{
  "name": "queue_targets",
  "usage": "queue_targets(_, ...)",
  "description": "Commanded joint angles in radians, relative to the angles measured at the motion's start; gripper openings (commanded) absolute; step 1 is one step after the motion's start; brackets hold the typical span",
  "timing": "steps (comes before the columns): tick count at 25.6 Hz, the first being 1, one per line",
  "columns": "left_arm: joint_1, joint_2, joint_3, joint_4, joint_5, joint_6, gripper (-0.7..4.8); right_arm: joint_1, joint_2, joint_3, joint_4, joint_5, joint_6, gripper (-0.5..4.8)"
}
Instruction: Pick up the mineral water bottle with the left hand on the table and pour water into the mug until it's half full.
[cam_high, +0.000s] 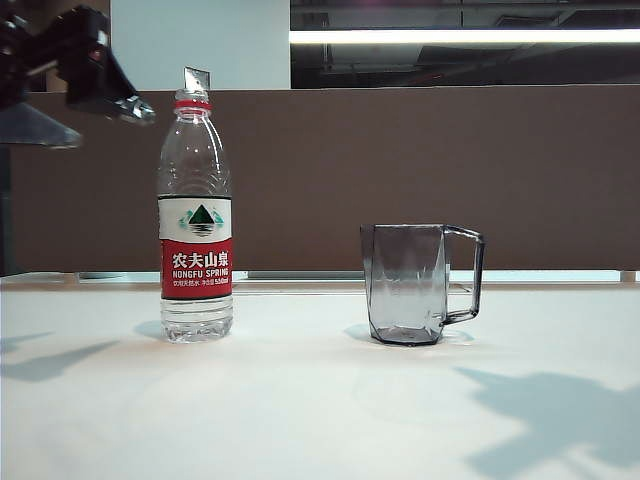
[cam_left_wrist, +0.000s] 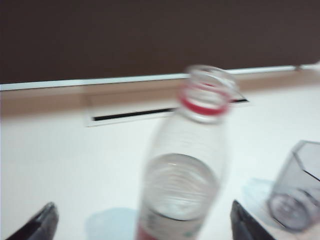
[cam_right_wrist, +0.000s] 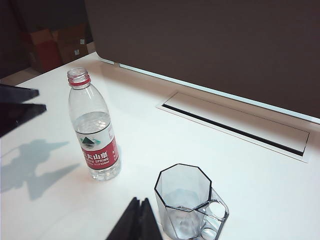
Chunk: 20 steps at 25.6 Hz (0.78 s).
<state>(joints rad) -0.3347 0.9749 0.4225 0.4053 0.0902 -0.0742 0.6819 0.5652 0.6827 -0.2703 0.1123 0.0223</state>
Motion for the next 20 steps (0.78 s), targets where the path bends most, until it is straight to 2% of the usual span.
queue_targets(1, -0.048, 0.029, 0.005, 0.075, 0.005, 0.1, 4.79, 0.0, -0.002, 0.01, 0.012, 0.002, 0.003, -0.02)
queue_targets(3, -0.061, 0.053, 0.005, 0.115, 0.005, 0.127, 4.79, 0.0, -0.002, 0.01, 0.012, 0.002, 0.003, -0.02)
queue_targets(8, -0.061, 0.094, 0.005, 0.142, 0.005, 0.127, 4.79, 0.0, -0.002, 0.01, 0.012, 0.001, 0.003, -0.02)
queue_targets(20, -0.066, 0.3, 0.008, 0.321, 0.005, 0.114, 4.79, 0.0, -0.002, 0.01, 0.008, 0.002, 0.003, -0.02)
